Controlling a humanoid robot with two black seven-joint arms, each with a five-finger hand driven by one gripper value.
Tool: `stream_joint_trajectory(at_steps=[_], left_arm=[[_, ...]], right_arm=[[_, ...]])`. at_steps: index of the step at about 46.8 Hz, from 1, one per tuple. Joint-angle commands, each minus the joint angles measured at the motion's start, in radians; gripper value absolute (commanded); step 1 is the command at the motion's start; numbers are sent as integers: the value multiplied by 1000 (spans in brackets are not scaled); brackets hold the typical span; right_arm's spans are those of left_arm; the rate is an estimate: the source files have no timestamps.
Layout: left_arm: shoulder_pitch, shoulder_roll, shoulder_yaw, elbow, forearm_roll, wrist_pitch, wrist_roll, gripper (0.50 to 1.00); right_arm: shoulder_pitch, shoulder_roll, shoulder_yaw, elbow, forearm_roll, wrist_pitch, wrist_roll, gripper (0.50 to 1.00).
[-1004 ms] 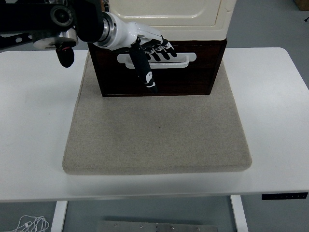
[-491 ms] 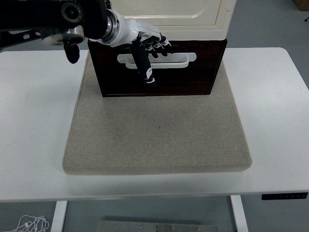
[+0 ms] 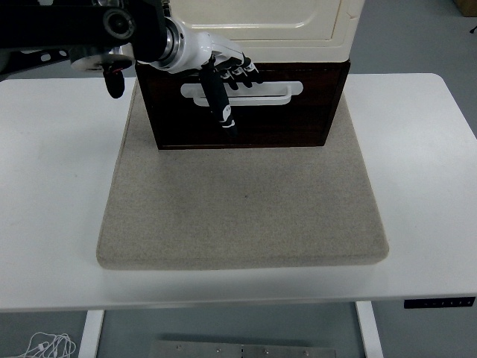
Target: Open the drawer under the combination cabinet
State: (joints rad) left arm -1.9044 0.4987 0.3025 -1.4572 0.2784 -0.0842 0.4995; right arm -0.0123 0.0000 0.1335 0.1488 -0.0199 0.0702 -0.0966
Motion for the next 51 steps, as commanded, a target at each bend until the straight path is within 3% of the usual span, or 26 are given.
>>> stream_joint_trajectory(at_steps=[1,45,51], left_arm=[[-2,0,3,5,1,0,-1,1000],[33,-22,12,37,8,-2,-2,1000],[53,-69,13,51,8,-2,-2,1000]], right_arm=[[0,0,0,0,0,-1,0,926],[0,0,0,-1,0,0,0,928],[0,0,0,0,0,0,0,926]])
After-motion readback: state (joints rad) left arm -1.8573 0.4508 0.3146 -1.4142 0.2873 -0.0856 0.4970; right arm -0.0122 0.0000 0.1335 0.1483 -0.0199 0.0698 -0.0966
